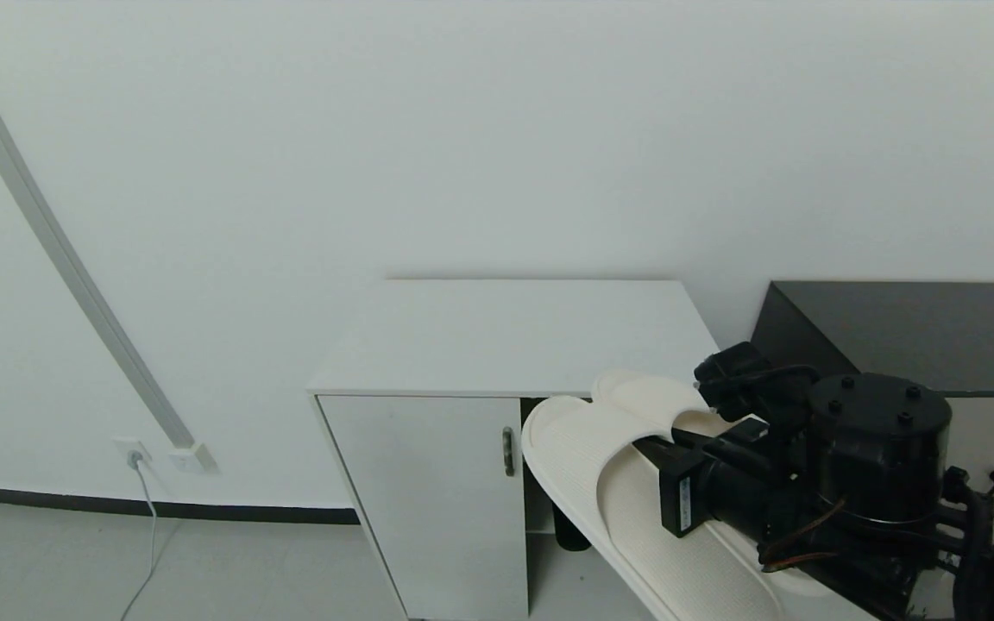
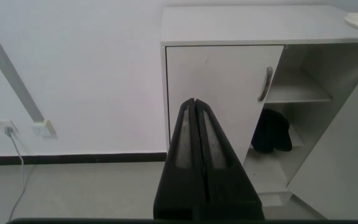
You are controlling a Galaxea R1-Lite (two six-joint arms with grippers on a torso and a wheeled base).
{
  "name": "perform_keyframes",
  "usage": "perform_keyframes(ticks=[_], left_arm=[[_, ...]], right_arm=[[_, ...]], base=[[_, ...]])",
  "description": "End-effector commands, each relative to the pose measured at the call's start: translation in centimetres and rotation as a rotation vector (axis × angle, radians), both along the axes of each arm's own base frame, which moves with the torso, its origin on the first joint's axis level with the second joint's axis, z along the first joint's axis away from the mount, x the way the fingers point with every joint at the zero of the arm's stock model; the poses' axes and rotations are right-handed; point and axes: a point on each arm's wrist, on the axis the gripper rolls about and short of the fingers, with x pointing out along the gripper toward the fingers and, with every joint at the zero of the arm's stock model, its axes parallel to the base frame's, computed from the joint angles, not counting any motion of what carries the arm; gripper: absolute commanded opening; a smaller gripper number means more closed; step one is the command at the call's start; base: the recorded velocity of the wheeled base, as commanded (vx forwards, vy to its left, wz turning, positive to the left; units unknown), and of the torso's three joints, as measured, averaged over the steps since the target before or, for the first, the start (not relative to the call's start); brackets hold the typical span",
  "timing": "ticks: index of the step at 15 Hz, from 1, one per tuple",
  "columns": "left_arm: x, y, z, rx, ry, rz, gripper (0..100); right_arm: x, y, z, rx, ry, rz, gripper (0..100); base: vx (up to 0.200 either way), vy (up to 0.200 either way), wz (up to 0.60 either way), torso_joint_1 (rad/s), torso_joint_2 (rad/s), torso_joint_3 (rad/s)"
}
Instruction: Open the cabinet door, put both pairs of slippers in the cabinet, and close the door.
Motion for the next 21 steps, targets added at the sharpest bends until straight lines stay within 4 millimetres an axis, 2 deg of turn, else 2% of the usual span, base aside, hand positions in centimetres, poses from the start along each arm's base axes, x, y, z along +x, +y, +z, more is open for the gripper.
perform_keyframes(ticks=[1, 7, 21], left_arm=[[0.01, 0.00, 0.00, 0.000, 0.001, 0.001, 0], [0.01, 0.00, 0.00, -0.002, 0.001, 0.001, 0], [0.01, 0.00, 0.00, -0.002, 0.001, 0.001, 0]], right_arm=[[-0.20, 0.19, -0.33, -0.008, 0.009, 0.011, 0], [-0.39, 0.05, -0.84, -0.023, 0.023, 0.011, 0], [-0.26, -0.06, -0.75, -0.015, 0.015, 0.003, 0]], base=[[0.000, 0.000, 0.00, 0.000, 0.00, 0.000], [0.000, 0.000, 0.00, -0.147, 0.34, 0.195], [0.000, 0.000, 0.00, -0.210, 0.53, 0.314]])
